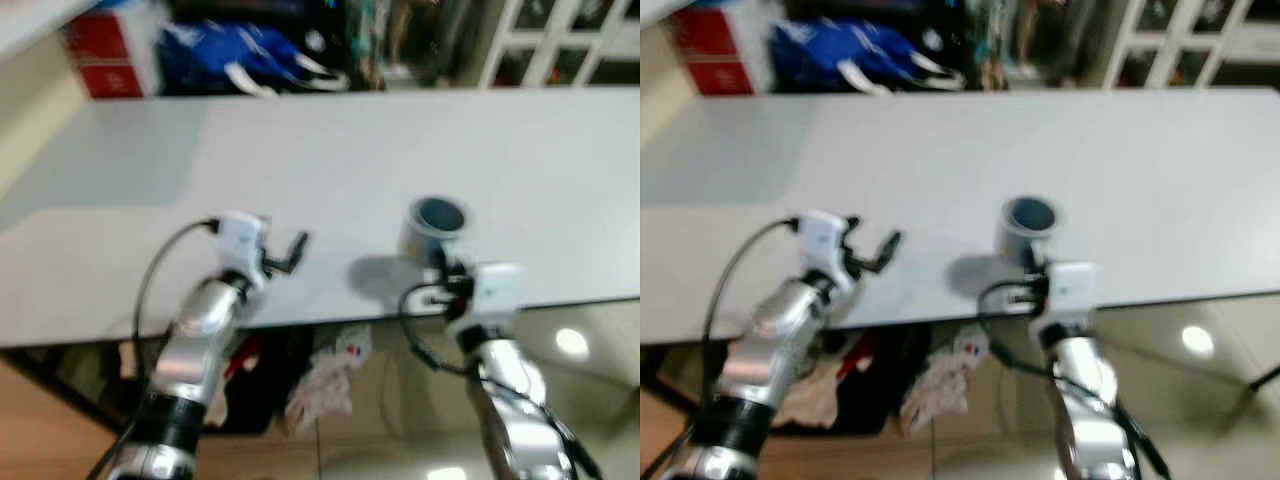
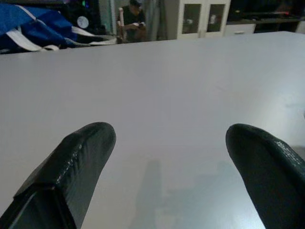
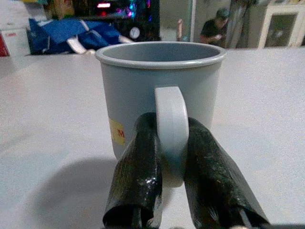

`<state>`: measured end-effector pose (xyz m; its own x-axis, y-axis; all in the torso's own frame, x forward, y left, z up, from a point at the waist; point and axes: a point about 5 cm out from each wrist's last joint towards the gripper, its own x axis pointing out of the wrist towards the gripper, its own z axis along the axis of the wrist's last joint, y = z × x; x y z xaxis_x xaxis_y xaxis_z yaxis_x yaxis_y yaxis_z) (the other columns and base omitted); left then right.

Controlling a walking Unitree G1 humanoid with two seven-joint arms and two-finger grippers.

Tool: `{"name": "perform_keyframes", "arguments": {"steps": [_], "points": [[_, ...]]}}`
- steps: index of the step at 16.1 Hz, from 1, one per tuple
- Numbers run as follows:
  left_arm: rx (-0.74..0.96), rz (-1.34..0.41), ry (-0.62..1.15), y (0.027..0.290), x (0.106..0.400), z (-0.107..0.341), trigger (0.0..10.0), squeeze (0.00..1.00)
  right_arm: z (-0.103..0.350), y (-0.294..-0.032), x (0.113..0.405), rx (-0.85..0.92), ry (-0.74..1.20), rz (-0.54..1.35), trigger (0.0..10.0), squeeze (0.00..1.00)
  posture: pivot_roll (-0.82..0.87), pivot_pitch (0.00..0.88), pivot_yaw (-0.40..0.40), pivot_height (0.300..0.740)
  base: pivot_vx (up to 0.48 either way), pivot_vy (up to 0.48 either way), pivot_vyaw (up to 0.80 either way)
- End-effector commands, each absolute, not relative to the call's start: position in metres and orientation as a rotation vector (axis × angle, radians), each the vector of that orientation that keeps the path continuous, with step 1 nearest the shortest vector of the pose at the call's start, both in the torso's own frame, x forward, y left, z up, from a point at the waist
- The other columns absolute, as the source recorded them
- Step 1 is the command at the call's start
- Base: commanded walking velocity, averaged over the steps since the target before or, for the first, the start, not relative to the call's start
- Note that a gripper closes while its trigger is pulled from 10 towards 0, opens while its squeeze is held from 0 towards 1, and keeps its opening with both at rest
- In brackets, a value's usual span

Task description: Setting the table

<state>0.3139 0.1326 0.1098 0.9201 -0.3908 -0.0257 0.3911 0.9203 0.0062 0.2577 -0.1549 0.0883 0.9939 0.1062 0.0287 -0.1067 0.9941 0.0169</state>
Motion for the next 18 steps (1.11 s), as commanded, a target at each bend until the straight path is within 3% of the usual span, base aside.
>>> {"name": "perform_keyframes", "arguments": {"steps": [1, 9, 13, 18], "points": [[0.020, -0.436, -0.003, 0.122, 0.316, 0.117, 10.0, 0.00, 0.091, -0.166, 0.259, 0.005, -0.036, 0.074, 10.0, 0.00, 0.02, 0.000, 0.037, 0.740, 0.330, -0.345, 0.00], [0.029, -0.451, 0.002, 0.119, 0.316, 0.115, 10.0, 0.00, 0.090, -0.167, 0.260, -0.004, -0.031, 0.057, 10.0, 0.00, 0.02, 0.000, 0.039, 0.740, 0.330, -0.344, 0.00], [0.023, -0.451, -0.001, 0.121, 0.314, 0.116, 10.0, 0.00, 0.104, -0.164, 0.276, 0.020, -0.063, 0.111, 10.0, 0.00, 0.04, 0.000, 0.035, 0.740, 0.000, 0.000, 0.00], [0.035, -0.442, -0.004, 0.126, 0.313, 0.118, 10.0, 0.00, 0.112, -0.185, 0.305, 0.042, -0.076, -0.037, 10.0, 0.00, 0.06, 0.000, 0.039, 0.740, 0.000, 0.000, 0.00]]}}
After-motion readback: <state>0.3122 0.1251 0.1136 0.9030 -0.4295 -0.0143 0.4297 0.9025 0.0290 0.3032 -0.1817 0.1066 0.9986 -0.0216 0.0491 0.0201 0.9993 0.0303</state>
